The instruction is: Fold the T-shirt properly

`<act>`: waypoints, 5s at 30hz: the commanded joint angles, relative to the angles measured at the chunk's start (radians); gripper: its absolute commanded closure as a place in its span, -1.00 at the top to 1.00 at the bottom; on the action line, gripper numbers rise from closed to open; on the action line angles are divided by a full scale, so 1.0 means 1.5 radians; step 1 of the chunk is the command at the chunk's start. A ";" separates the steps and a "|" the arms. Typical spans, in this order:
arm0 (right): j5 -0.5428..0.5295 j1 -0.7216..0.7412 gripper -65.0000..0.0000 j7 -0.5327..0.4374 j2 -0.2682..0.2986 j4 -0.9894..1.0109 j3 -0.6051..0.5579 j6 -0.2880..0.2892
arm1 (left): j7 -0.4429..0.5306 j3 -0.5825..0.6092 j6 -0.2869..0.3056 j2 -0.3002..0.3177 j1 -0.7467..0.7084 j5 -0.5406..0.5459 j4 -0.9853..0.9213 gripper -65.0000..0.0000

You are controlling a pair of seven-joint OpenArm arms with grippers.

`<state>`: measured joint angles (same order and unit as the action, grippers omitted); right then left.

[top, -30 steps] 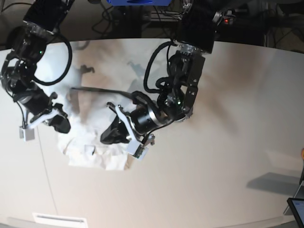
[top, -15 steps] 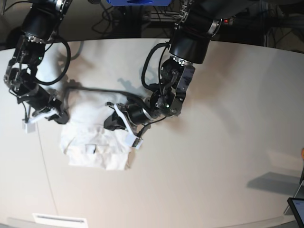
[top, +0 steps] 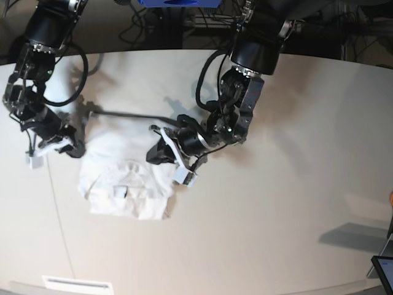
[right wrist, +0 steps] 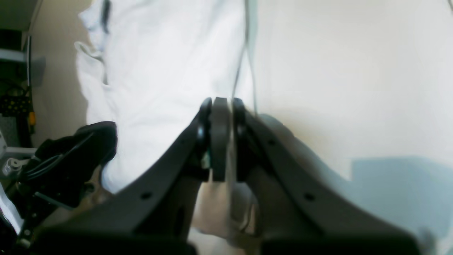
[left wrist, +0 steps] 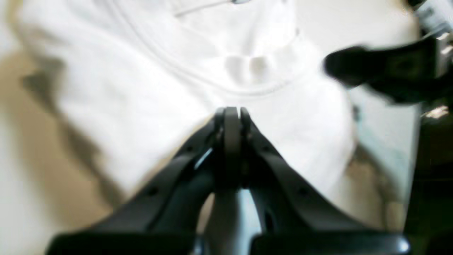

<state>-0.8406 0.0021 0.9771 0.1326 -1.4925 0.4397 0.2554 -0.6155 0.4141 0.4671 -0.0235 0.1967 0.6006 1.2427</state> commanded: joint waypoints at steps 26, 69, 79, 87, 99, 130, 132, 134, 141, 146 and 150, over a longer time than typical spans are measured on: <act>-0.011 0.203 -0.88 0.039 0.009 0.159 -0.004 0.019 | 0.094 -0.038 -0.022 -0.084 0.200 0.001 -0.272 -1.00; 0.459 -0.427 -0.89 -0.948 0.005 -0.190 -0.207 0.016 | 0.392 -0.052 -0.022 0.220 -0.399 -0.387 0.449 -1.00; 0.458 -0.532 -0.90 -1.067 -0.038 -0.087 -0.070 0.016 | 0.526 -0.226 -0.022 0.267 -0.575 -0.392 0.474 -1.00; 0.458 -0.571 -0.90 -1.064 -0.042 -0.013 0.045 0.016 | 0.547 -0.248 -0.022 0.290 -0.684 -0.393 0.471 -1.00; 0.458 -0.618 -1.00 -0.967 -0.041 0.131 0.016 0.018 | 0.560 -0.245 -0.022 0.276 -0.824 -0.394 0.417 -1.00; 0.459 -0.049 -0.99 -0.701 -0.067 0.949 -0.347 -0.040 | 0.479 -0.125 -0.026 0.068 -0.162 -0.391 -0.765 -1.00; 0.459 -0.049 -0.99 -0.720 -0.067 0.949 -0.347 -0.091 | 0.479 -0.128 -0.026 0.067 -0.156 -0.389 -0.765 -1.00; 0.459 -0.051 -0.99 -0.761 -0.066 0.952 -0.347 -0.149 | 0.479 -0.129 -0.026 0.067 -0.157 -0.388 -0.765 -1.00; 0.459 -0.063 -0.99 -0.854 -0.055 0.953 -0.348 -0.259 | 0.486 -0.130 -0.026 0.067 -0.155 -0.388 -0.761 -1.00; 0.459 -0.055 -0.99 -0.836 -0.055 0.949 -0.348 -0.259 | 0.486 -0.130 -0.026 0.067 -0.153 -0.387 -0.723 -1.00; 0.460 -0.053 -0.99 -0.836 -0.055 0.953 -0.349 -0.259 | 0.486 -0.130 -0.026 0.067 -0.151 -0.387 -0.722 -1.00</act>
<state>-0.1501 -0.0715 -0.2695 0.0467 -0.0654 -0.0830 -0.1287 0.1089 0.2184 0.4213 0.0750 -0.0219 0.0227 0.1616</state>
